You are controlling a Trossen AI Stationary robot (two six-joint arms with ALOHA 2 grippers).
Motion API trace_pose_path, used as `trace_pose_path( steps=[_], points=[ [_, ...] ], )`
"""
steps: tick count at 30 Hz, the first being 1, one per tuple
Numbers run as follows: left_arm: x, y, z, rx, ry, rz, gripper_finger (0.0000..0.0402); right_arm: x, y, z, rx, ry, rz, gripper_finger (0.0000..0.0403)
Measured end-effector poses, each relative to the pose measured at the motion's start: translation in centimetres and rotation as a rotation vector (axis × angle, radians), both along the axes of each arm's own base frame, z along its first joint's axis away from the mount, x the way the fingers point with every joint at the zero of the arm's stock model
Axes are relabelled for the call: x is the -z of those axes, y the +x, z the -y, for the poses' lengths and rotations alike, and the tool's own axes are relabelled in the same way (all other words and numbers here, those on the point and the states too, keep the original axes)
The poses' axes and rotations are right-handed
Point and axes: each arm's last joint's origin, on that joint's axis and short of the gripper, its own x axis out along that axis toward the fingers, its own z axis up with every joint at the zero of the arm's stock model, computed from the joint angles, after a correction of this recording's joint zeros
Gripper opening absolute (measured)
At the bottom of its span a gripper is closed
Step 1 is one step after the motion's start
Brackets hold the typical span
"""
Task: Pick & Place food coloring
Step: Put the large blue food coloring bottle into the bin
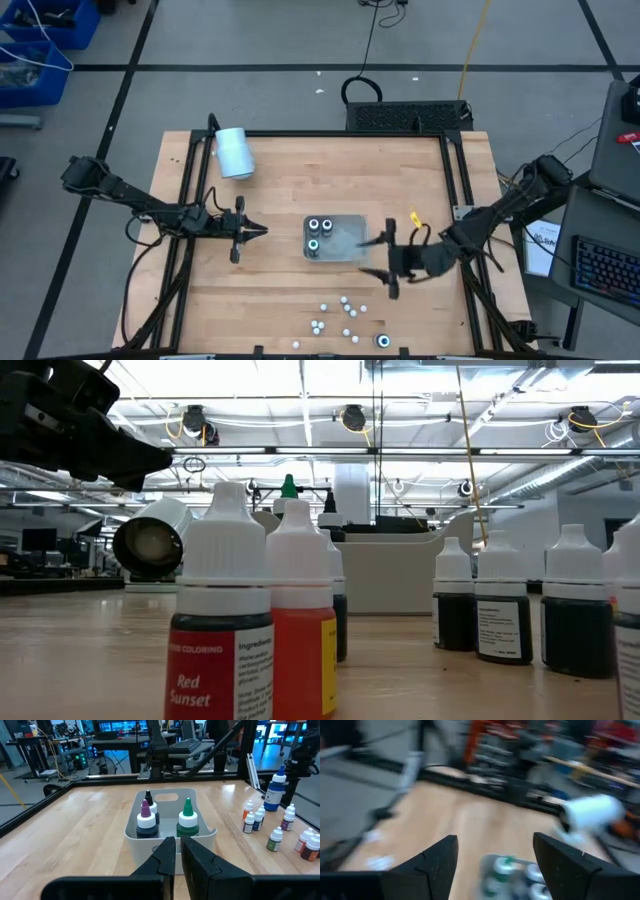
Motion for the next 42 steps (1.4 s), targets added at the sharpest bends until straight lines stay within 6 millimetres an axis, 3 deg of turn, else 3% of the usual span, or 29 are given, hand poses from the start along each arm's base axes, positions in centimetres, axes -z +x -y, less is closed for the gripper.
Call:
trace_pose_path(
  steps=[4,8,13,19,27,37,42],
  points=[
    [0.0,0.0,0.0,0.000,0.000,0.000,0.0037,-0.2,-1.3,-1.4,-0.263,0.015,0.008,0.0240],
    [0.0,0.0,0.0,0.000,0.000,0.000,0.0037,1.1,-2.2,-1.5,-0.364,0.043,0.005,0.0221],
    [0.0,0.0,0.0,0.001,0.006,0.000,0.0037,4.6,-3.6,-0.5,-0.377,0.064,-0.044,0.0195],
    [0.0,0.0,0.0,0.002,0.014,0.000,0.0037,8.3,-5.7,1.4,-0.378,0.103,0.066,0.0170],
    [0.0,0.0,0.0,0.003,0.028,0.001,0.0037,11.2,-8.4,3.8,-0.359,0.237,0.162,0.0157],
    [0.0,0.0,0.0,0.003,0.030,0.001,0.0037,12.2,-8.4,3.4,-0.437,0.419,0.059,0.0182],
    [0.0,0.0,0.0,0.002,0.026,0.001,0.0037,11.5,-7.0,1.3,-0.510,0.451,0.018,0.0210]
  ],
)
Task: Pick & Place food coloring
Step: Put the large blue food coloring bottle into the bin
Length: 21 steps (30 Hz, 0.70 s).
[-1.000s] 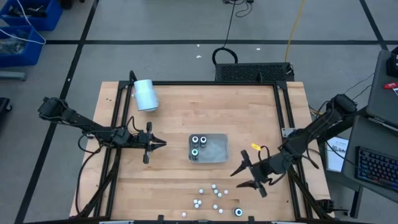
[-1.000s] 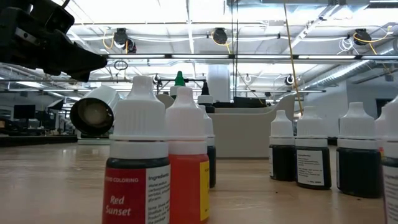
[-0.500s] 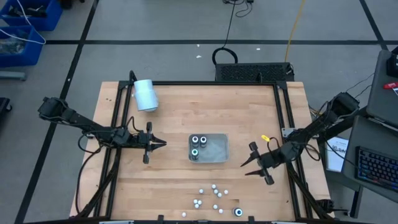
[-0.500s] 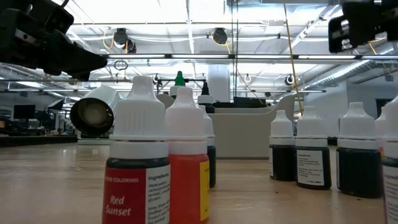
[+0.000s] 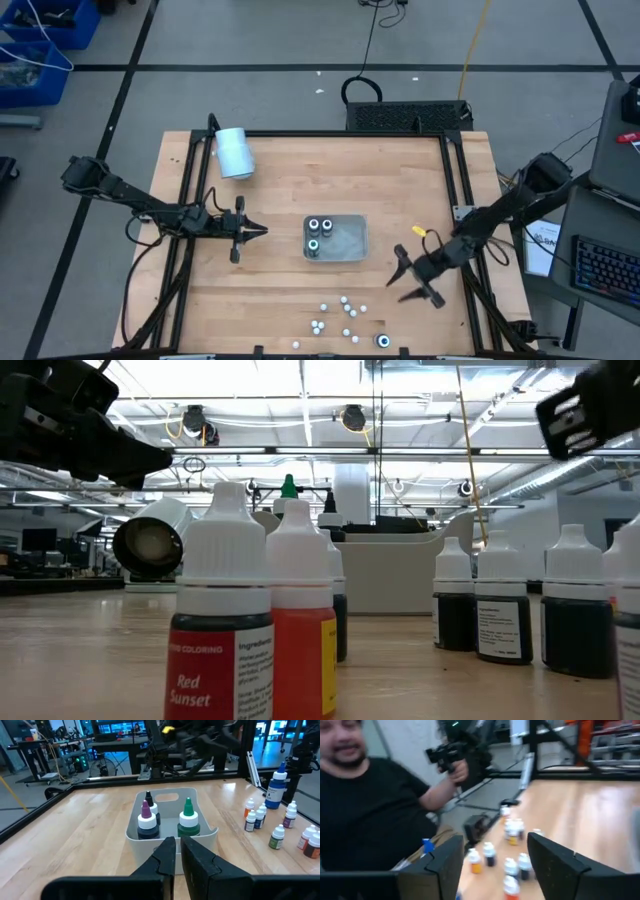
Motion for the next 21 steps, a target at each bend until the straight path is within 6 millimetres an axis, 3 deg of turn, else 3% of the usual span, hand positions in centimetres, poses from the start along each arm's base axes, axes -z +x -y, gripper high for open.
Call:
trace_pose_path(
  steps=[6,11,21],
  points=[
    [0.0,0.0,0.0,-0.002,-0.019,-0.003,0.0037,-0.4,2.5,-4.1,-0.078,-0.061,-0.034,0.0246],
    [0.1,0.0,0.0,-0.003,-0.025,-0.007,0.0037,0.4,4.0,-6.8,-0.111,-0.126,-0.106,0.0266],
    [0.1,0.0,0.0,-0.004,-0.036,-0.009,0.0037,2.5,4.6,-9.0,-0.145,-0.154,-0.148,0.0274]
  ],
)
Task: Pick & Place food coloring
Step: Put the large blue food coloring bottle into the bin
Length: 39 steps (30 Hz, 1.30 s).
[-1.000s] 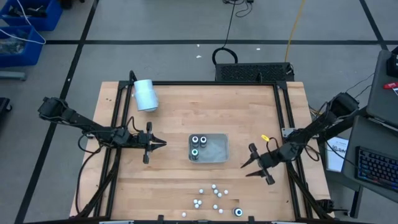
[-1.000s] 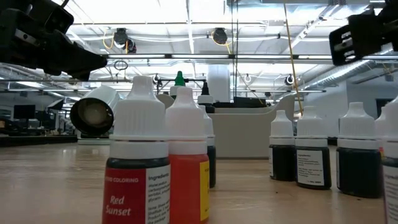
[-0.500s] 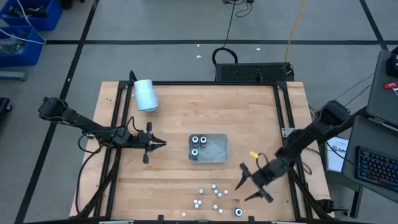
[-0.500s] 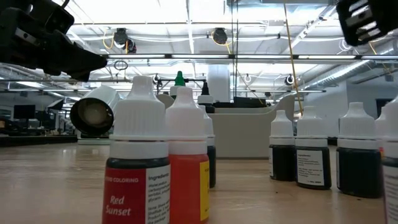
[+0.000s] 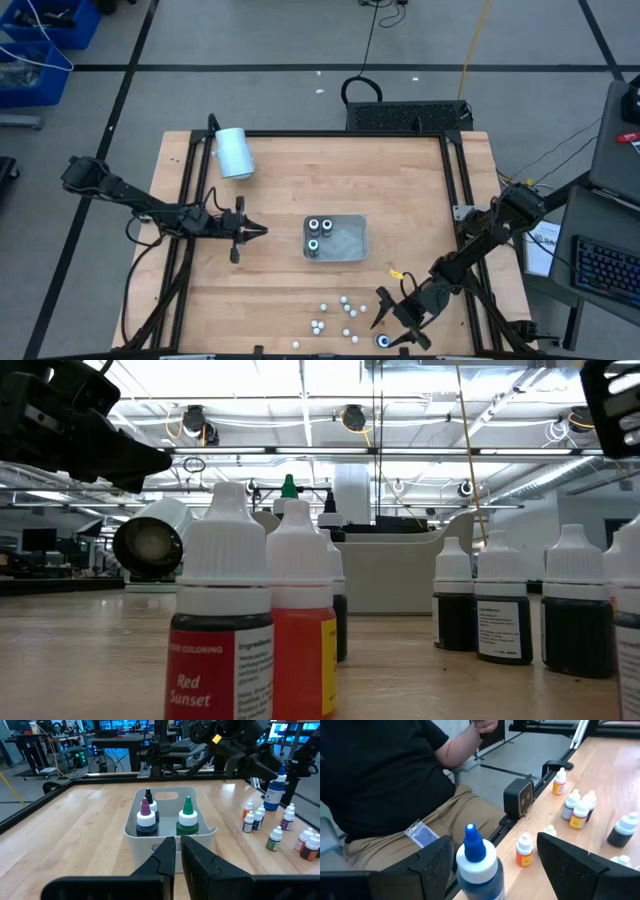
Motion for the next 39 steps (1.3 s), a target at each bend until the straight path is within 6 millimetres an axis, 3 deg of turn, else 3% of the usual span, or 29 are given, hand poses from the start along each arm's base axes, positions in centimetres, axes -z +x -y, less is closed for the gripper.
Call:
trace_pose_path(
  steps=[14,34,39],
  points=[
    [0.0,0.0,0.0,0.000,-0.003,0.000,0.0037,1.9,0.1,-0.8,0.000,-0.006,0.025,0.0266],
    [0.0,0.0,0.0,-0.001,-0.002,0.000,0.0037,1.9,0.0,-0.7,-0.010,-0.037,0.037,0.0118],
    [0.0,0.0,0.0,0.000,-0.001,0.000,0.0037,1.1,0.0,-0.6,-0.008,-0.024,0.058,0.0111]
  ],
)
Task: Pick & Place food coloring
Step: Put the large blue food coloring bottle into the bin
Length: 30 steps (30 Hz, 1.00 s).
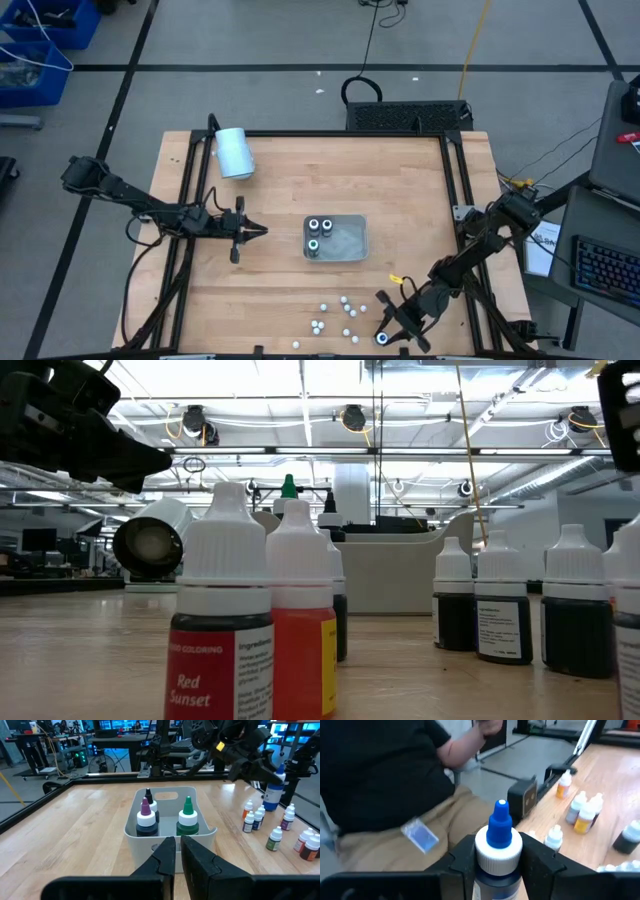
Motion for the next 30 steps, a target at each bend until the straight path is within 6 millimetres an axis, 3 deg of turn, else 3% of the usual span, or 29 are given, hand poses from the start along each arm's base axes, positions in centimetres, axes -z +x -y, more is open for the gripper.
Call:
trace_pose_path(
  steps=[5,10,17,24,30],
  points=[
    [0.0,0.0,0.0,0.000,0.000,0.000,0.0037,-2.7,0.7,0.8,0.053,0.018,-0.037,0.0111],
    [0.0,0.0,0.0,0.000,0.001,0.000,0.0037,-7.8,2.2,1.8,0.179,-0.114,-0.015,0.0113],
    [0.0,0.0,0.0,0.001,0.012,0.001,0.0037,-13.7,5.3,4.6,0.384,-0.228,0.180,0.0110],
    [0.0,0.0,0.0,0.001,0.013,0.000,0.0037,-13.0,8.2,9.0,0.538,-0.300,0.187,0.0112],
    [0.1,0.0,0.0,0.001,0.016,-0.008,0.0037,-10.7,9.8,12.0,0.636,-0.332,0.131,0.0113]
  ],
)
